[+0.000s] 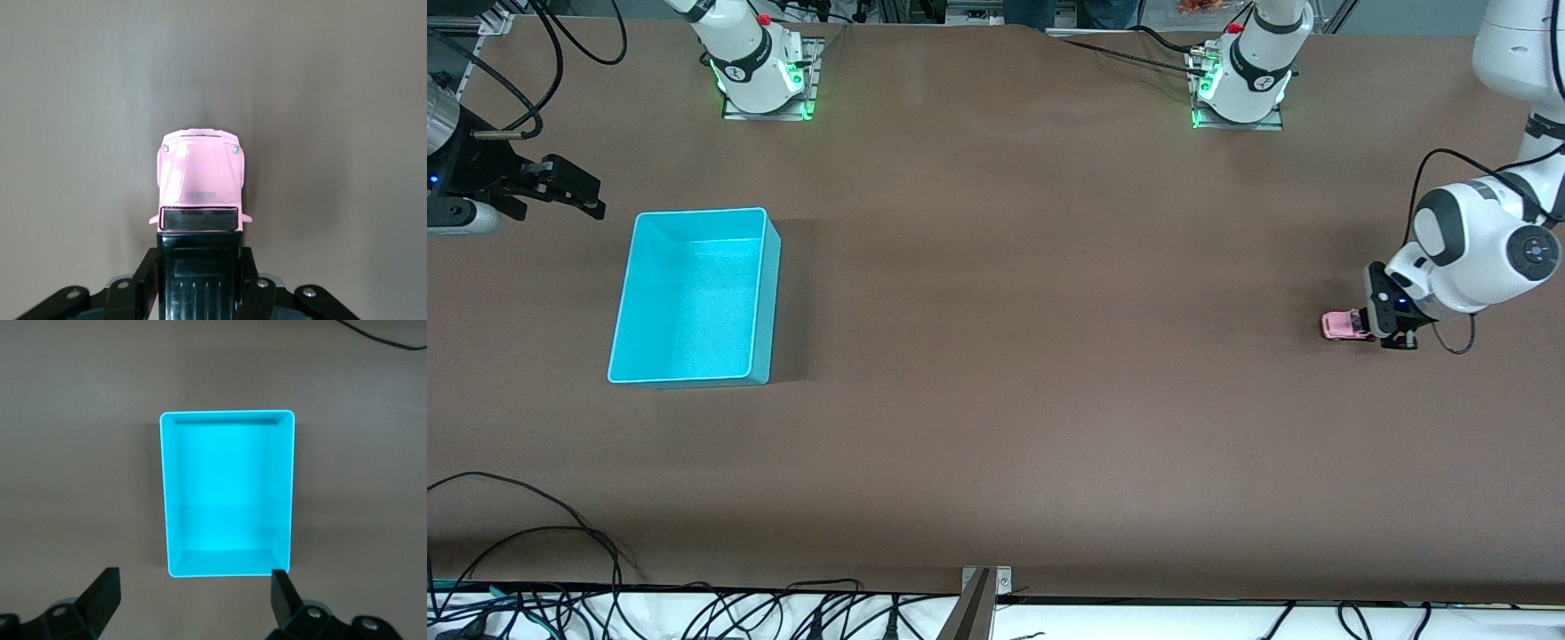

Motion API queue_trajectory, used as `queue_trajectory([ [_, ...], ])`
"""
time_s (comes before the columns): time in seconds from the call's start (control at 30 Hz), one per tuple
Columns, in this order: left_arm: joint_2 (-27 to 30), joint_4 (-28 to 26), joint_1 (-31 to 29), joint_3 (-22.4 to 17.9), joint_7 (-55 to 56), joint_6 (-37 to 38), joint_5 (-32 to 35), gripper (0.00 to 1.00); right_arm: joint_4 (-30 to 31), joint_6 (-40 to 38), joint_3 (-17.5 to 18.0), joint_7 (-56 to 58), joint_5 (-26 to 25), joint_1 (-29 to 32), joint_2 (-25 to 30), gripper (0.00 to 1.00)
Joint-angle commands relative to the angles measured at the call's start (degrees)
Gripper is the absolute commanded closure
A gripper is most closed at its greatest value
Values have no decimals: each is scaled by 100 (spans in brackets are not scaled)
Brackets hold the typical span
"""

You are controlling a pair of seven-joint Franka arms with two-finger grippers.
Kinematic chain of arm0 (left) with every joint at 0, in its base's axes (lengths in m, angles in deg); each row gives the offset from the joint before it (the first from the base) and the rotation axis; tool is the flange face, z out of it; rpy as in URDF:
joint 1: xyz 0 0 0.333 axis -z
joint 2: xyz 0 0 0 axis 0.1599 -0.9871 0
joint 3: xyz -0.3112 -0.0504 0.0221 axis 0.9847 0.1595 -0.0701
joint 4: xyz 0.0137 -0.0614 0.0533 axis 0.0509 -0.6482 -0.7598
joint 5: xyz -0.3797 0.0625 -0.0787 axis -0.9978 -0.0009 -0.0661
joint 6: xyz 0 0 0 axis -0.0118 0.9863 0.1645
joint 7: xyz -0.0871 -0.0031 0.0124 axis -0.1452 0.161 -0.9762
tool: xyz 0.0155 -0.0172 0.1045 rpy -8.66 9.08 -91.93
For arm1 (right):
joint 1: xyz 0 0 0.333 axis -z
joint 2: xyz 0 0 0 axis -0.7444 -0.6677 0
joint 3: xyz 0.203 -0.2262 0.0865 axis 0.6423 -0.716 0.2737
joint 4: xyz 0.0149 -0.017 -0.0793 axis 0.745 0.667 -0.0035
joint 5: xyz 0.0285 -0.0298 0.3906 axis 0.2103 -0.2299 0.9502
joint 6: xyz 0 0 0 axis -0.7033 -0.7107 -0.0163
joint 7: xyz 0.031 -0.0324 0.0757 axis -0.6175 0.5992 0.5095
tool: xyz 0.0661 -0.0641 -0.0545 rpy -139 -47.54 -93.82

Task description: Wind and store pink jeep toy

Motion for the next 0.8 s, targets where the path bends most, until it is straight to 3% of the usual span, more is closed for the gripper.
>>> queue_trajectory([
  [0.0, -457, 463, -381, 48, -468, -18, 65, 100, 2, -11, 1, 63, 109, 37, 23, 0],
  [0.23, -527, 551, -803, 56, -688, -18, -84, 100, 2, -11, 1, 54, 109, 37, 23, 0],
  [0.77, -527, 710, -750, 136, -873, 53, -93, 100, 2, -11, 1, 63, 109, 37, 23, 0],
])
